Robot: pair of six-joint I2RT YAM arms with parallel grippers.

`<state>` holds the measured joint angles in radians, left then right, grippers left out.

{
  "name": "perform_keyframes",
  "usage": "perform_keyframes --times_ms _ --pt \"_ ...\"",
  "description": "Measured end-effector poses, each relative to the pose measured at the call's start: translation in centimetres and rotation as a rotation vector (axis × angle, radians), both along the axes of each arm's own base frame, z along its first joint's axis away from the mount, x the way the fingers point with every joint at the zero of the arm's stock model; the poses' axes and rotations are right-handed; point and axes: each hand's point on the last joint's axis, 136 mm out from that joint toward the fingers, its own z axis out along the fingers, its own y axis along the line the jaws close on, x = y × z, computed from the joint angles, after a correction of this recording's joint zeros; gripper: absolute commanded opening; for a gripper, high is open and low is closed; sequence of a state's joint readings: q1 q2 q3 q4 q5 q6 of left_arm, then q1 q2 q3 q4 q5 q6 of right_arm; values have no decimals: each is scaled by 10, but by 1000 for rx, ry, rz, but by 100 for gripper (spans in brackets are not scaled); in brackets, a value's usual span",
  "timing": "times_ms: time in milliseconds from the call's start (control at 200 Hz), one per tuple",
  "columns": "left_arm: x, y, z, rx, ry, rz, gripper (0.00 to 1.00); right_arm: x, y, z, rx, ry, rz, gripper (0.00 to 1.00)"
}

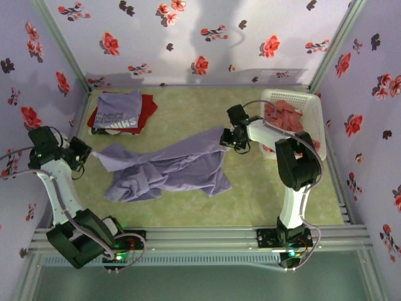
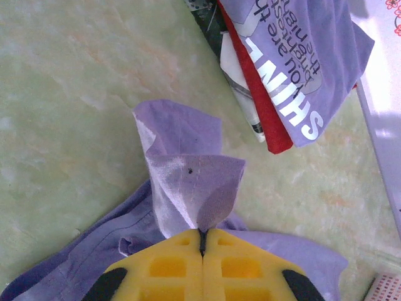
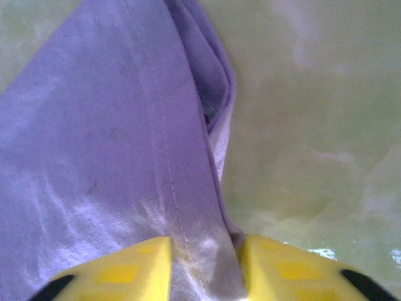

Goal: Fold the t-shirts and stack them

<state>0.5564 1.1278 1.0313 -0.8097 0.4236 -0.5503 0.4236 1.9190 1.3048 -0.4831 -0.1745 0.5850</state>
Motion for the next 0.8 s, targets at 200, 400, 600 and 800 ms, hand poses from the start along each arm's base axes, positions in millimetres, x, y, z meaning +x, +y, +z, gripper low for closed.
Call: perform_keyframes --times_ms 200,400,600,800 --pt "-3 -2 -1 -8 13 0 0 1 2 5 16 -7 -6 0" --pt "0 -3 18 -7 -11 -3 0 -4 0 40 36 -52 -5 0" --pt "4 -13 76 18 -134 -20 0 -1 1 98 63 -123 6 0" --pt "13 -33 126 25 -230 -80 0 1 1 162 106 -230 4 0"
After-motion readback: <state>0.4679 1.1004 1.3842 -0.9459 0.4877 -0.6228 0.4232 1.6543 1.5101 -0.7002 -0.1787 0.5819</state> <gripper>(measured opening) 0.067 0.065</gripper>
